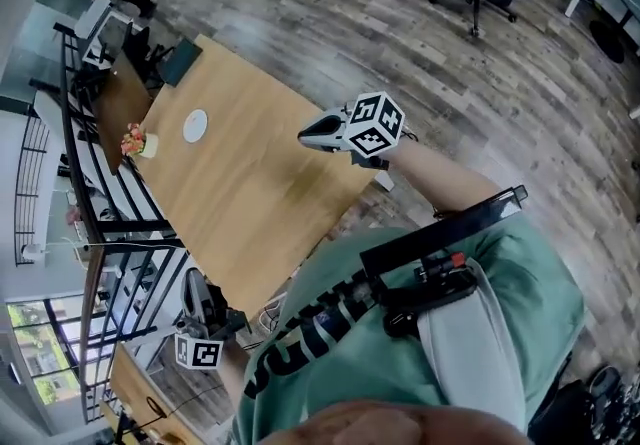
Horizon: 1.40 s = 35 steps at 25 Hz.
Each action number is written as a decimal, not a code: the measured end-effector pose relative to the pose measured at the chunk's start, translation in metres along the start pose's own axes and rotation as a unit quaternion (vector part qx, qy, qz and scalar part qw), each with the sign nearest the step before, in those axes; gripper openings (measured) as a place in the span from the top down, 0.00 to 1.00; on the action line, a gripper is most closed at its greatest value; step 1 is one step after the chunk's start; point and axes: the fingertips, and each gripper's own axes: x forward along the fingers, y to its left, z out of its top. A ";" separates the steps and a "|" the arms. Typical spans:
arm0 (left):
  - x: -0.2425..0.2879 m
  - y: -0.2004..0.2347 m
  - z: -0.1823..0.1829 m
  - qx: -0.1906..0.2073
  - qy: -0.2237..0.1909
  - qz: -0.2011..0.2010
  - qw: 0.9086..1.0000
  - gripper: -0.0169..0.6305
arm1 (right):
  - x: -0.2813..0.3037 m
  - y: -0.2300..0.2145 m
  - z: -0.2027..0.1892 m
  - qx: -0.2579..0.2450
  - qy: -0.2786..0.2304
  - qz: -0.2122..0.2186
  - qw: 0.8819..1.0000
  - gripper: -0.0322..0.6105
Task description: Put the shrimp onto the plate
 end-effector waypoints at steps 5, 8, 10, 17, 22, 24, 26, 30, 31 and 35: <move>-0.004 -0.005 0.003 0.009 0.010 -0.012 1.000 0.97 | 0.010 0.018 -0.019 0.016 -0.005 0.015 1.000 0.94; -0.017 0.001 0.006 0.005 0.006 -0.024 1.000 0.97 | 0.021 0.037 -0.017 0.008 -0.004 0.017 1.000 0.94; -0.031 0.011 0.007 -0.001 0.000 -0.032 0.999 0.97 | 0.031 0.051 -0.011 0.000 -0.004 0.012 1.000 0.94; -0.123 0.081 0.025 -0.009 -0.024 -0.058 0.998 0.97 | 0.113 0.144 -0.001 -0.020 -0.006 -0.005 1.000 0.94; -0.182 0.122 0.036 -0.020 -0.043 -0.076 0.996 0.97 | 0.167 0.201 0.003 -0.029 0.000 -0.012 1.000 0.94; -0.197 0.134 0.036 -0.025 -0.045 -0.083 0.995 0.97 | 0.181 0.215 0.003 -0.029 0.001 -0.014 0.999 0.94; -0.204 0.140 0.038 -0.022 -0.048 -0.088 0.995 0.97 | 0.189 0.227 0.006 -0.036 0.001 -0.013 0.999 0.94; -0.206 0.129 0.046 -0.016 -0.071 -0.084 0.994 0.97 | 0.180 0.241 0.026 -0.065 0.002 0.002 0.998 0.94; -0.205 0.124 0.046 -0.013 -0.074 -0.080 0.994 0.97 | 0.175 0.242 0.031 -0.071 0.000 0.008 0.997 0.94; -0.196 0.101 0.035 -0.018 -0.083 -0.056 0.995 0.97 | 0.146 0.231 0.048 -0.081 -0.007 0.020 0.996 0.94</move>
